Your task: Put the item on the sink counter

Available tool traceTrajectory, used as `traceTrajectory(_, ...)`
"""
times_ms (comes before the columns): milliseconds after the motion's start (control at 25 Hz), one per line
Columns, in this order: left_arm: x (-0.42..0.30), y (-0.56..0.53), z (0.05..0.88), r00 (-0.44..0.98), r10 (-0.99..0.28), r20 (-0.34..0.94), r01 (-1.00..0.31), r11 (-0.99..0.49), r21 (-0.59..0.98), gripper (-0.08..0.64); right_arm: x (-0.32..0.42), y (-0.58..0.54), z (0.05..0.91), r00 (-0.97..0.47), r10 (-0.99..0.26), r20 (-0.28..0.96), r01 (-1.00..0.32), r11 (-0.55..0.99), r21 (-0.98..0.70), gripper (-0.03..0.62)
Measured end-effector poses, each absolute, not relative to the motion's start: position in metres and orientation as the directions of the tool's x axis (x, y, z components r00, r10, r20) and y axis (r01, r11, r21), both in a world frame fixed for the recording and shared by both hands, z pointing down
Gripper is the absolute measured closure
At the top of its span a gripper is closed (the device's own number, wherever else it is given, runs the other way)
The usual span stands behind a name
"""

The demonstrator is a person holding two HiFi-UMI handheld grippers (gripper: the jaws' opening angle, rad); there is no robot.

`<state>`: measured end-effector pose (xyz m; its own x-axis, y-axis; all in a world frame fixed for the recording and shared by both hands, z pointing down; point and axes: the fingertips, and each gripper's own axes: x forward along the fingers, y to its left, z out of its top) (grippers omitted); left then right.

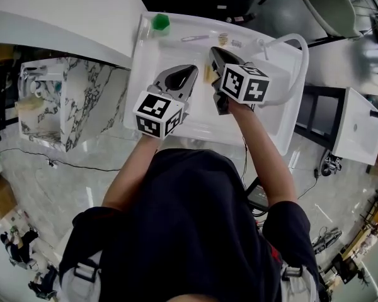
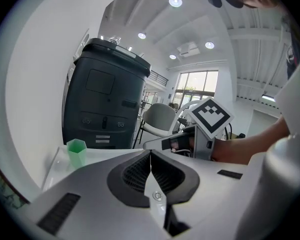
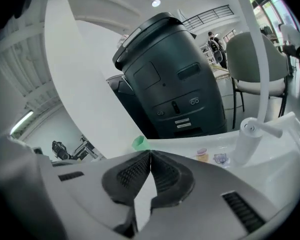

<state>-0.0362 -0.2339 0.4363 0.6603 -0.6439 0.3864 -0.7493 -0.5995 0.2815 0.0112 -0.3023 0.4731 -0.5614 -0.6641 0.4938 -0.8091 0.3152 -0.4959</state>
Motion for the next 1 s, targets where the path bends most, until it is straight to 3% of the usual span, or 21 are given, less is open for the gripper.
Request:
traceTrajectory(480,-0.023,-0.211,0.41,0.602,-0.717,0.353,-0.798,-0.561,0.22,0.546,0.021,-0.252,0.431,-0.614,-0.649,0.448,-0.789,0.514,-0.336,0.557)
traceTrajectory(1000,0.016,-0.168,0.403,0.569,-0.75,0.339,-0.821,-0.541,0.182,0.546,0.052,-0.199,0.414,-0.657,-0.636,0.404,-0.752,0.587,-0.299,0.557)
